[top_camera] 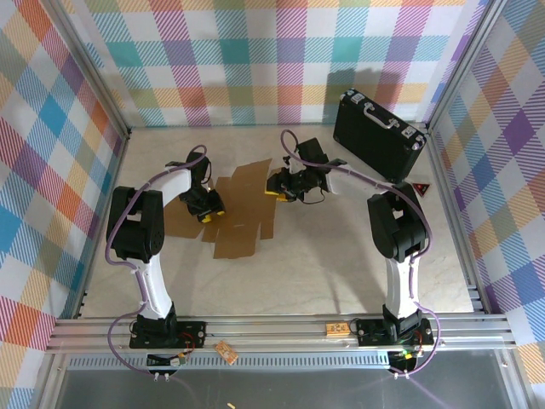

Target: Fold the paper box

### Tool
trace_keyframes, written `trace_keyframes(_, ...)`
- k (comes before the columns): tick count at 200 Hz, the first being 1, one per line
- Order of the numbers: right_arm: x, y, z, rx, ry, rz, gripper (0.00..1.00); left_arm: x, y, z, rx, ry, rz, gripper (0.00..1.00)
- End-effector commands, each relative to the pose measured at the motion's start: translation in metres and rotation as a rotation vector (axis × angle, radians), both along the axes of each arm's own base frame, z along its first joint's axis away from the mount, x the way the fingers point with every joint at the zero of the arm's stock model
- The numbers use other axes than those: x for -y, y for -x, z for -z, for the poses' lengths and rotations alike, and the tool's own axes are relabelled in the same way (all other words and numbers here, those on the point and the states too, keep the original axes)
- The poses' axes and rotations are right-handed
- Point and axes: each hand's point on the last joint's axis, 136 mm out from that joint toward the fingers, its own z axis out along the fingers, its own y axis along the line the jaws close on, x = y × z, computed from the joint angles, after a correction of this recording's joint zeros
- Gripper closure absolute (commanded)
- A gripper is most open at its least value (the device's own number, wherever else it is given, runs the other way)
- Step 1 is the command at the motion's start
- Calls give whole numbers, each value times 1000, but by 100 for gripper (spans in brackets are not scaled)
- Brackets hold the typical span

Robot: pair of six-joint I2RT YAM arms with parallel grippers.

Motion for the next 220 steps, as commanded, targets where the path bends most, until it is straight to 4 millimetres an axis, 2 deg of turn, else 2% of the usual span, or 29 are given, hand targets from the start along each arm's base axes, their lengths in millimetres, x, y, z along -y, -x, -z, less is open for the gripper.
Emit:
trace_keyframes(1,-7,8,-1,3,-19,-42,79,6,12,3,-45,9,28,58)
trace_keyframes(6,-7,7,-3,14,-18,-44,83,5,11,2,-41,5,29,58)
trace_keyframes(28,-6,4,-20,64,-1,-62,92,1,12,-5,-29,-25,40,57)
trace_keyframes(55,-1,-1,-61,174,34,-86,100,-7,6,-33,54,-50,25,54)
trace_keyframes(72,6,-2,-99,280,60,-95,100,-16,3,-69,144,-48,-22,52)
trace_keyframes(78,12,-2,-113,323,85,-89,100,-20,3,-87,187,-37,-43,52)
trace_keyframes(100,39,-4,-170,533,178,-29,100,-33,8,-152,348,-6,-115,48)
trace_keyframes(122,74,4,-235,769,261,43,100,-41,26,-212,510,6,-146,41)
trace_keyframes(140,105,15,-282,978,366,114,100,-42,44,-244,598,49,-161,36)
trace_keyframes(154,120,27,-303,1132,465,122,100,-40,59,-257,638,84,-175,34)
trace_keyframes(167,122,39,-306,1261,557,49,100,-33,70,-259,658,140,-176,33)
trace_keyframes(182,110,53,-287,1361,620,-108,100,-28,81,-253,662,188,-190,33)
trace_keyframes(199,89,67,-246,1419,684,-309,100,-25,90,-242,656,223,-197,33)
trace_keyframes(220,57,93,-178,1432,743,-608,100,-19,102,-231,652,255,-170,33)
